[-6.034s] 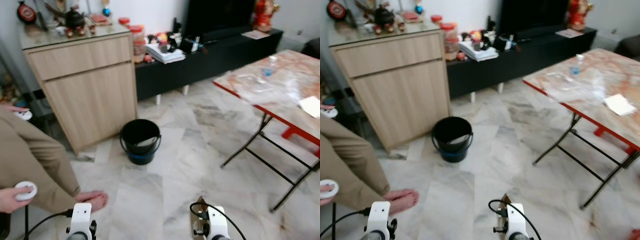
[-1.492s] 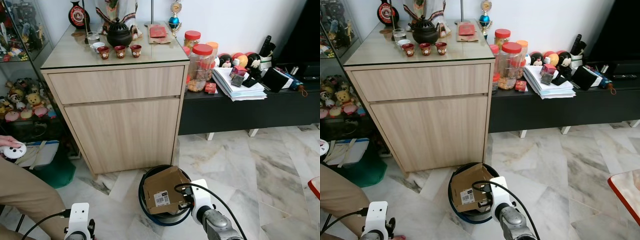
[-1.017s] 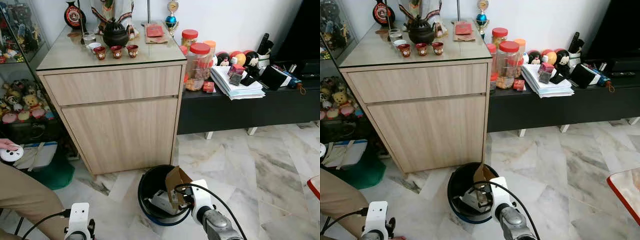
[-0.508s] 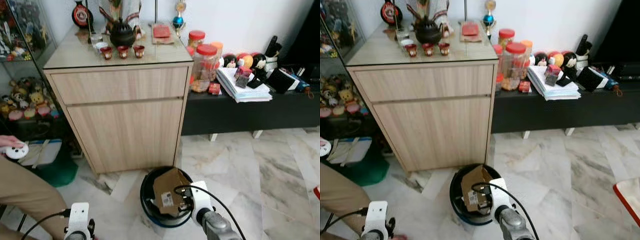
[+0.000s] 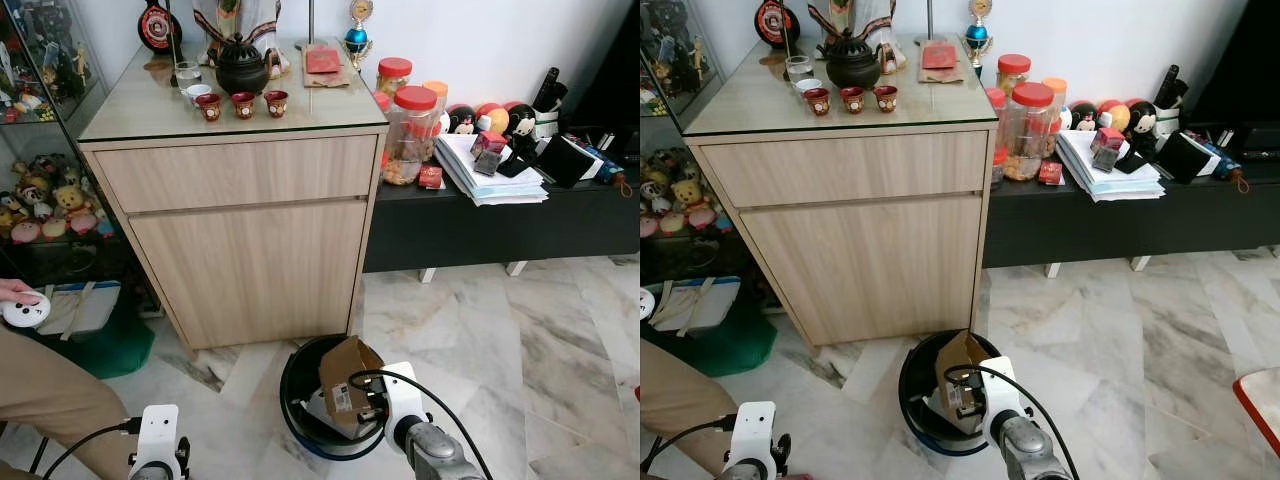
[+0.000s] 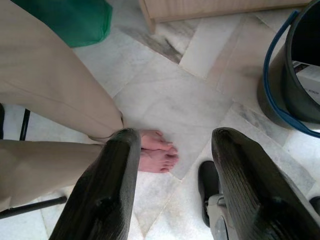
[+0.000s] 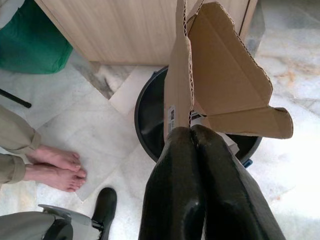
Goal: Picking trash to rubbish bin
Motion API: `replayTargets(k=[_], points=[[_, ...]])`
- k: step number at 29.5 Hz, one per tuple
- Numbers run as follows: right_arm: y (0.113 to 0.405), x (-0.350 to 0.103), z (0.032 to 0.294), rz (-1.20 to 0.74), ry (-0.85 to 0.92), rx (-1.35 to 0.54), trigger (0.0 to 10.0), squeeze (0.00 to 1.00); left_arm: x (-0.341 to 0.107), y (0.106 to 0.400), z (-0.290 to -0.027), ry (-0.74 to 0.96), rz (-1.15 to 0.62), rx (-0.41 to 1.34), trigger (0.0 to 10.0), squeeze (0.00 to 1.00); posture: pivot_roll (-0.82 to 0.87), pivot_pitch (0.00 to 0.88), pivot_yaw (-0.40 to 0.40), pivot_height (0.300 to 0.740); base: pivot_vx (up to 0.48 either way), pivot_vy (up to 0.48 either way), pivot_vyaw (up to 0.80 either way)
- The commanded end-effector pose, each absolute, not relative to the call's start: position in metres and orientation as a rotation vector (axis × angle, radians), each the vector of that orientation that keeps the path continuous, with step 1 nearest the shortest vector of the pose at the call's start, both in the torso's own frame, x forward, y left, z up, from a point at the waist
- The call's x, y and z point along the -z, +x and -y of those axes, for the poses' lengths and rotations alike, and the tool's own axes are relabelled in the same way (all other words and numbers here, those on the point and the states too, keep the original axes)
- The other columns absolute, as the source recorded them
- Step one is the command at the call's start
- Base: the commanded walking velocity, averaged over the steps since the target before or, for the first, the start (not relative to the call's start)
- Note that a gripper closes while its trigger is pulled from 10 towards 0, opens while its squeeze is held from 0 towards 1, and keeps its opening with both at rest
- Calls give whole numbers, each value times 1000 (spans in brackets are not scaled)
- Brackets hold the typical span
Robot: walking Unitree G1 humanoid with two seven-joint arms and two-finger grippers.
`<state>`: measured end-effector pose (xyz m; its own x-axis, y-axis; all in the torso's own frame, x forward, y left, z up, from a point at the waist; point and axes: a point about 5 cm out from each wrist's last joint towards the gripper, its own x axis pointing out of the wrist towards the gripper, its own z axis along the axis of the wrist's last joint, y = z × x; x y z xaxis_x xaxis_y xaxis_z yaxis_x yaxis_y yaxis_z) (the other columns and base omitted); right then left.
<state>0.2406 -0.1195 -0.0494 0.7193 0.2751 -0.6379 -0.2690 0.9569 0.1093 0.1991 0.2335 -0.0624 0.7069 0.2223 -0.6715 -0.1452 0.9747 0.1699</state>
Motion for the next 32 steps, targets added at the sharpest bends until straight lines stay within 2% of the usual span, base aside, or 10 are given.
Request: replayTargets(k=[1, 22, 32], points=[[242, 48, 121, -704, 19, -286, 10000, 0, 62, 200, -234, 116, -761, -203, 10000, 0, 15, 23, -30, 740, 262, 0, 0], [243, 48, 122, -697, -16, -305, 10000, 0, 61, 201, -233, 114, -755, -198, 10000, 0, 18, 23, -30, 740, 288, 0, 0], [252, 39, 152, -657, -162, -372, 10000, 0, 61, 202, -233, 110, -750, -196, 10000, 0, 9, 24, -34, 740, 302, 0, 0]])
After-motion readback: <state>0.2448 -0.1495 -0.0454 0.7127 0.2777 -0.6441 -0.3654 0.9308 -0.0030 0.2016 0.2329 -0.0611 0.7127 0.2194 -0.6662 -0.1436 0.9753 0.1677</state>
